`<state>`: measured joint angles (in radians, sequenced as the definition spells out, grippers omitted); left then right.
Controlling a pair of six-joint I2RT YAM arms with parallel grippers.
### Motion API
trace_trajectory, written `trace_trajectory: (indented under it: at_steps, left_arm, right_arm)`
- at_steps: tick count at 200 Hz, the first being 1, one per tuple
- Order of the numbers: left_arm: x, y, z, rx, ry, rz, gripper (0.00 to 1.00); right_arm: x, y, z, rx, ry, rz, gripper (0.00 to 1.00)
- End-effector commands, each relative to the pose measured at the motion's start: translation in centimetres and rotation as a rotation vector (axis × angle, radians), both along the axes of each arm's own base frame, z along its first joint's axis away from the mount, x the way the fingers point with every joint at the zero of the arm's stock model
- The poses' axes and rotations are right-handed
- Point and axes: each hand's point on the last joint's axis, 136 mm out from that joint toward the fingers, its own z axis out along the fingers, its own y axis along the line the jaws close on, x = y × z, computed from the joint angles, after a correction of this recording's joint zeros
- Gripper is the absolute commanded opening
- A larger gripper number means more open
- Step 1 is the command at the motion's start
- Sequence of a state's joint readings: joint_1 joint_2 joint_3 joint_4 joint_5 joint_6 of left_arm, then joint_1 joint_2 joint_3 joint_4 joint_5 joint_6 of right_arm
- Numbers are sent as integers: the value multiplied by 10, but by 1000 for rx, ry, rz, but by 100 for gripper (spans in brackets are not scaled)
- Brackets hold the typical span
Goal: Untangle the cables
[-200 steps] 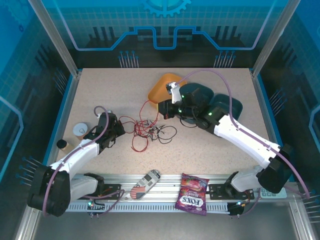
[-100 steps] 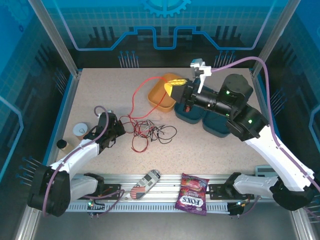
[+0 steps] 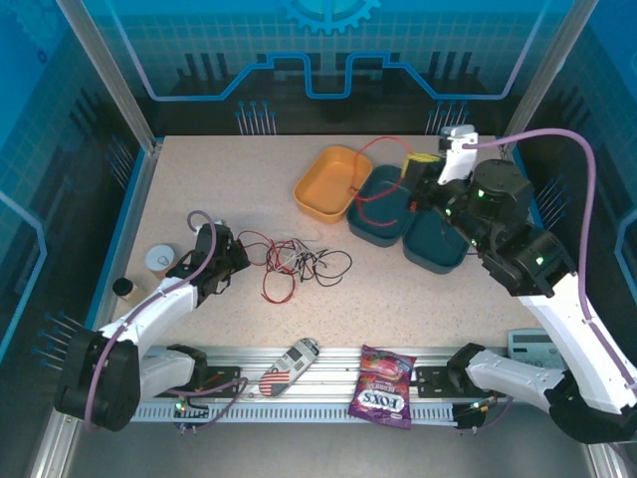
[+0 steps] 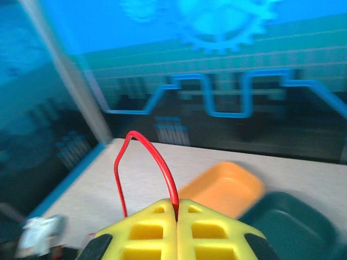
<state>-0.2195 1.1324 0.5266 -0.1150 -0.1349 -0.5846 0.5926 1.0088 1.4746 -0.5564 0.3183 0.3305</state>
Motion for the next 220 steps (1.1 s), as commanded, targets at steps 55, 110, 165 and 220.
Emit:
trace_trajectory:
  at_steps: [55, 110, 165, 220]
  left_arm:
    - [4, -7, 15, -19, -31, -49, 0]
    - [2, -5, 20, -11, -64, -50, 0]
    - [3, -7, 27, -4, -70, -77, 0]
    - [2, -8, 25, -6, -65, -83, 0]
  right_arm:
    - [38, -127, -82, -181, 209, -471, 0]
    - [76, -151, -130, -104, 333, -459, 0]
    - [88, -169, -173, -62, 413, -539, 0]
    - [82, -184, -214, -13, 544, -624, 0]
